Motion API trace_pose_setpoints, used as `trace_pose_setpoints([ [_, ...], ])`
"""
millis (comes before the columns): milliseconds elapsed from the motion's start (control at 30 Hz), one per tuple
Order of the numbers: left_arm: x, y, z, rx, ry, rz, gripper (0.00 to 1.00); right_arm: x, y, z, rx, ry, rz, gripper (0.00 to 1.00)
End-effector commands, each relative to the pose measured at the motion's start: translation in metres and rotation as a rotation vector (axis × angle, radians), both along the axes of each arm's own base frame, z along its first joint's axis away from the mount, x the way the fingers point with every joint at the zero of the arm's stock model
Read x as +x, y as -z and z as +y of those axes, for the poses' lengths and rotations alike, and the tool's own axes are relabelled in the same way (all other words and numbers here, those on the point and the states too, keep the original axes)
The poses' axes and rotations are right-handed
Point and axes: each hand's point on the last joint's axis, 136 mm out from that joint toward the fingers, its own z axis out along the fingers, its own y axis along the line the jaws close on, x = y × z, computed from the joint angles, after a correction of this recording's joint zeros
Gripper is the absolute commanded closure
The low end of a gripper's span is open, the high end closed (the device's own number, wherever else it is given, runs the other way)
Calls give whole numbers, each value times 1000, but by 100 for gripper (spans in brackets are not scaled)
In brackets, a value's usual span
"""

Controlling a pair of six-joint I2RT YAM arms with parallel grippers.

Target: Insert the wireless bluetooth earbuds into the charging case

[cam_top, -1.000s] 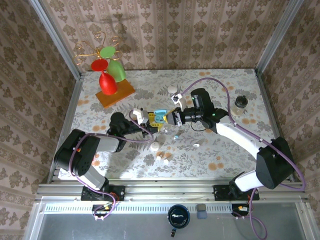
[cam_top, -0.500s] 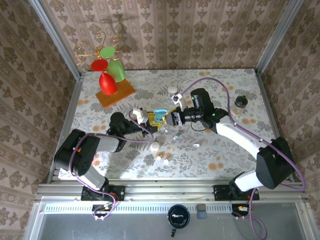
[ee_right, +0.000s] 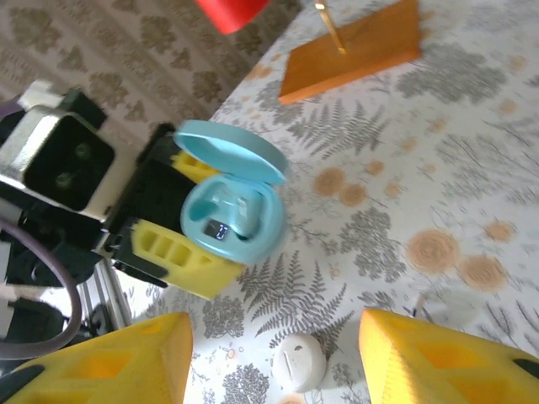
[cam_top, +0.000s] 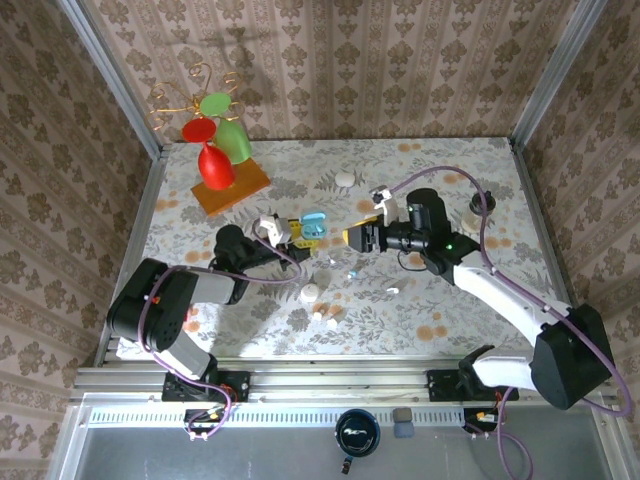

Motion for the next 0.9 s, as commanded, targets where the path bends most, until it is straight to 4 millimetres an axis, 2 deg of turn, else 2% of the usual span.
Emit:
trace_pose_setpoints([
  [0,2,-14,10,-12,-55,-86,61,9,24,-19,13,132,142,44],
  [233,7,-19,21,-15,-100,-106,61,-8,101,-38,-25,303,459,44],
  [400,8,-20,20,-19,-98,-98,61,-21,141,-31,-53,338,632,44],
  [633,9,-25,22,-42,-120,-70,64,-23,170,-2,-55,300,730,45],
  [867,5,-26,23,-40,-118,-84,63,-10,183,5,-100,292,720,45],
])
